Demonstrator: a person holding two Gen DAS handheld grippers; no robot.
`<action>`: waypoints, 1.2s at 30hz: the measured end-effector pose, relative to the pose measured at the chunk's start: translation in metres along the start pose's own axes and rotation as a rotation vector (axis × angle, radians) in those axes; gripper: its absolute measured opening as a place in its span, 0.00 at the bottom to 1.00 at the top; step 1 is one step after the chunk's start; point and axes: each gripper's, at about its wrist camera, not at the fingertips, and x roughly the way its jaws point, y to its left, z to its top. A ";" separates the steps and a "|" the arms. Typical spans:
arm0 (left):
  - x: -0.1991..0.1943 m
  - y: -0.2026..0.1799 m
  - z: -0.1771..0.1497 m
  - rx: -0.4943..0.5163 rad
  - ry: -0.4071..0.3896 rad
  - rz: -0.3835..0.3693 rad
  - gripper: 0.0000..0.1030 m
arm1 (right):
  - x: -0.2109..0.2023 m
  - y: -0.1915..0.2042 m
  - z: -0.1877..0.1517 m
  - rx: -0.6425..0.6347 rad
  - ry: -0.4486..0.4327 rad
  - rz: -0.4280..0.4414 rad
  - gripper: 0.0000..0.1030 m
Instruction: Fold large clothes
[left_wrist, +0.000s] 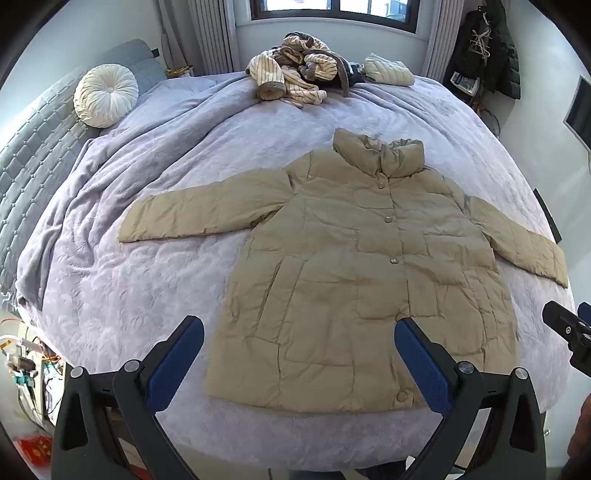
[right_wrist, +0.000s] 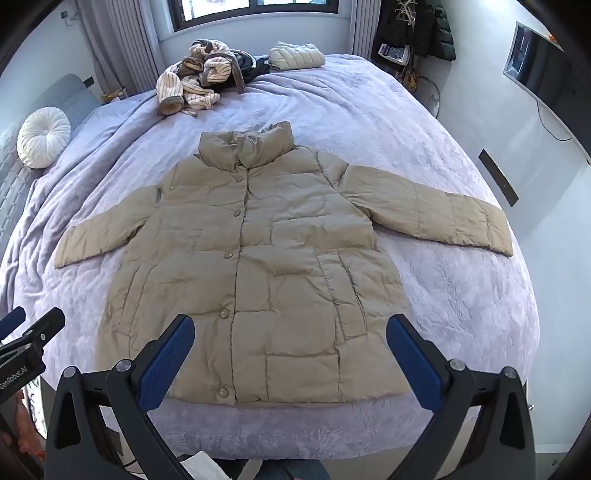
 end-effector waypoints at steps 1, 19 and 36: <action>0.000 0.000 0.000 0.000 0.000 0.000 1.00 | 0.000 0.000 0.000 -0.002 -0.002 -0.001 1.00; 0.002 0.003 -0.001 -0.003 -0.005 0.000 1.00 | 0.001 -0.001 0.000 -0.002 -0.004 -0.001 1.00; 0.007 0.008 -0.001 0.001 -0.007 0.004 1.00 | 0.001 -0.003 0.001 -0.001 -0.002 -0.001 1.00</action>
